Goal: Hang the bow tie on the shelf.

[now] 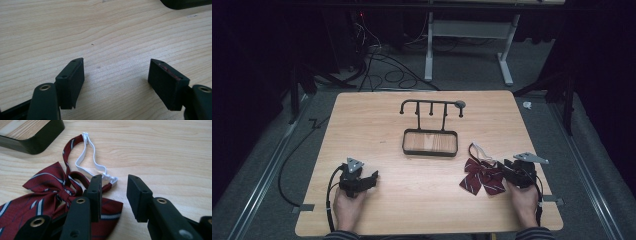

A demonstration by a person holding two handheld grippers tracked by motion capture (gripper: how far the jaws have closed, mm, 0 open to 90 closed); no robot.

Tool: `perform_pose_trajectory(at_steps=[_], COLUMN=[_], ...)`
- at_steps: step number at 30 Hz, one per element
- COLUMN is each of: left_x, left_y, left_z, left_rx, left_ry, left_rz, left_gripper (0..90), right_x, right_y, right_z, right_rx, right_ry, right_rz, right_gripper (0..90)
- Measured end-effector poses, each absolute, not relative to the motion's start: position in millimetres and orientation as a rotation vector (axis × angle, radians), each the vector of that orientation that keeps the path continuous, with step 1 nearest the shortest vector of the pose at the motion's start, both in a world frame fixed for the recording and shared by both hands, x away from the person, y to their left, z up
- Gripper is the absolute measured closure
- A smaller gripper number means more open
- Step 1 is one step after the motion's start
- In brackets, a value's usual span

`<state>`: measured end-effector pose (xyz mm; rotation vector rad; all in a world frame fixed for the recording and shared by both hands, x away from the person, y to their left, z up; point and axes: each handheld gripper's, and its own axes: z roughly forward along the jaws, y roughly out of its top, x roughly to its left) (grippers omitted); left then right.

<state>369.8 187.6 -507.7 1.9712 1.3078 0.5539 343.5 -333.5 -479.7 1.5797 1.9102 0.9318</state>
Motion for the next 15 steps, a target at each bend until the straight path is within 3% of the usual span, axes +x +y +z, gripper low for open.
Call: perform_pose_trajectory(at_steps=[15], left_x=[370], left_y=[189], left_z=[-507], left_rx=[1.974], left_ry=[1.306], left_rz=[0.547], left_gripper=[29.7], right_x=[363], right_y=[-326], right_z=[-484], right_rx=[1.642], right_ry=[1.924], right_rz=[0.897], right_gripper=[66.5])
